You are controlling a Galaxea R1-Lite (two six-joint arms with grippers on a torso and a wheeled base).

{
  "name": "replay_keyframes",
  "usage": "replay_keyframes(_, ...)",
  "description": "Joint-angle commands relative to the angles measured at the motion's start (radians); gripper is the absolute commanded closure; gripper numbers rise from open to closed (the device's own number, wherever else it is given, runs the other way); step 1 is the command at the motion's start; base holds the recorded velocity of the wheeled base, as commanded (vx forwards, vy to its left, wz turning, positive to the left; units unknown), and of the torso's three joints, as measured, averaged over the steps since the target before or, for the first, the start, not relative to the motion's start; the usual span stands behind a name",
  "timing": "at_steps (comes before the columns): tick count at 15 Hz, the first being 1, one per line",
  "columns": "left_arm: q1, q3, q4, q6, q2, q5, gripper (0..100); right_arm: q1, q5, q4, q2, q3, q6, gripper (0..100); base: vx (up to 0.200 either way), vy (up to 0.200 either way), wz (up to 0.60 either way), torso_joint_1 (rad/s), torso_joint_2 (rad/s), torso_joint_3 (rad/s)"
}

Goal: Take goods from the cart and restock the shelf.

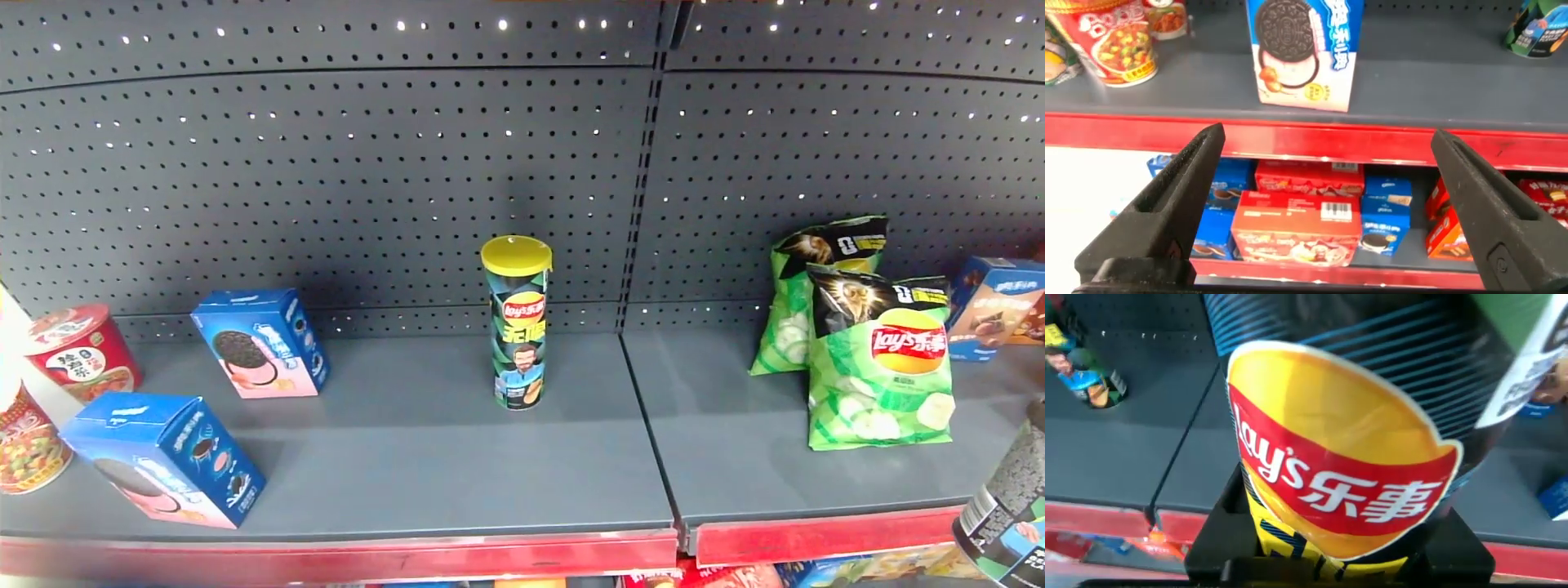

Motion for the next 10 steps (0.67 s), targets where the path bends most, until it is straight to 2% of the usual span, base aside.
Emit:
replay_keyframes(1,0.001,0.000,0.001,0.000,0.001,0.001,0,0.014,0.016,-0.002,0.035,0.001,0.025,100,0.000,0.000,0.00,0.000,0.00,0.000)
replay_keyframes(3,0.001,0.000,0.001,0.000,0.001,0.001,0,0.049,0.065,-0.014,0.074,-0.036,0.077,100,0.000,0.000,0.00,0.000,0.00,0.000)
replay_keyframes(9,0.001,0.000,0.001,0.000,0.001,0.001,0,0.075,0.074,-0.103,0.163,-0.082,0.120,100,0.000,0.000,0.00,0.000,0.00,0.000)
replay_keyframes(10,0.001,0.000,0.001,0.000,0.001,0.001,0,0.087,0.088,-0.094,0.181,-0.128,0.112,100,0.000,0.000,0.00,0.000,0.00,0.000)
